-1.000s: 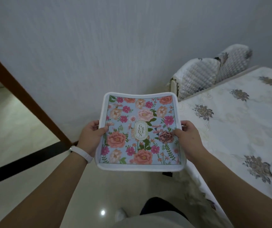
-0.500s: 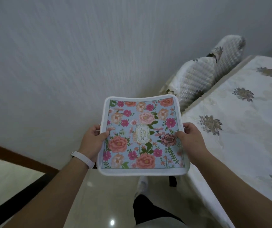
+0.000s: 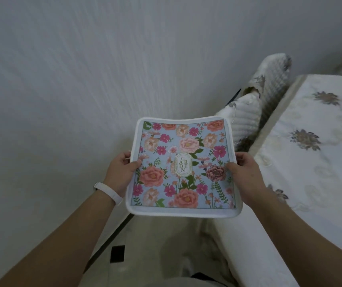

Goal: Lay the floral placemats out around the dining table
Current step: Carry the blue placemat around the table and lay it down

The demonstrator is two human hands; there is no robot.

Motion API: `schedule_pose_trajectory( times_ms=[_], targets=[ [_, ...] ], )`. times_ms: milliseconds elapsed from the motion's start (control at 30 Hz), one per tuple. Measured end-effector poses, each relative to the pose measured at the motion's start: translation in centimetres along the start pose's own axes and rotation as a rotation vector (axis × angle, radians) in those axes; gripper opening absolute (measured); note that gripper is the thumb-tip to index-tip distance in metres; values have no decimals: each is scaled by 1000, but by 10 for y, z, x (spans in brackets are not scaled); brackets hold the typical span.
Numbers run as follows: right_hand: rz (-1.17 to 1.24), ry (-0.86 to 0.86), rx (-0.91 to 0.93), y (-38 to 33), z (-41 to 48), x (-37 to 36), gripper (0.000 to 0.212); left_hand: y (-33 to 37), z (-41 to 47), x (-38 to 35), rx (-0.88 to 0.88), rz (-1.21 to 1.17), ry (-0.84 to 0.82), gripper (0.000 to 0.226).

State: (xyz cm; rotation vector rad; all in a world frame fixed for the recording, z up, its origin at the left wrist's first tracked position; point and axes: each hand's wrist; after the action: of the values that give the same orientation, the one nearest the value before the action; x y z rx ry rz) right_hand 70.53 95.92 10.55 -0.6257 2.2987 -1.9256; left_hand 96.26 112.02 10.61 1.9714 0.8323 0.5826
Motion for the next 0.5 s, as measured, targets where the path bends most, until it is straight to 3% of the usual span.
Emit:
schedule_pose_trajectory(
  times_ms=[500],
  targets=[
    [31,454,-133,-12,82,43,17,110,158,-153,-35,239,-488,13]
  ],
)
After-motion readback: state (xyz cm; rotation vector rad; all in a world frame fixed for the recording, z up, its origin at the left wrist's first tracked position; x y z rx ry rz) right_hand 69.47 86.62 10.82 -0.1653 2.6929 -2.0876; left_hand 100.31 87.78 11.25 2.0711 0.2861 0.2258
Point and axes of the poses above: each hand's wrist, its own z-axis towards the middle knuckle, its own x-axis out of the back of the hand, y = z × x, and after that the axes turned 7 degrees about x, right-handed
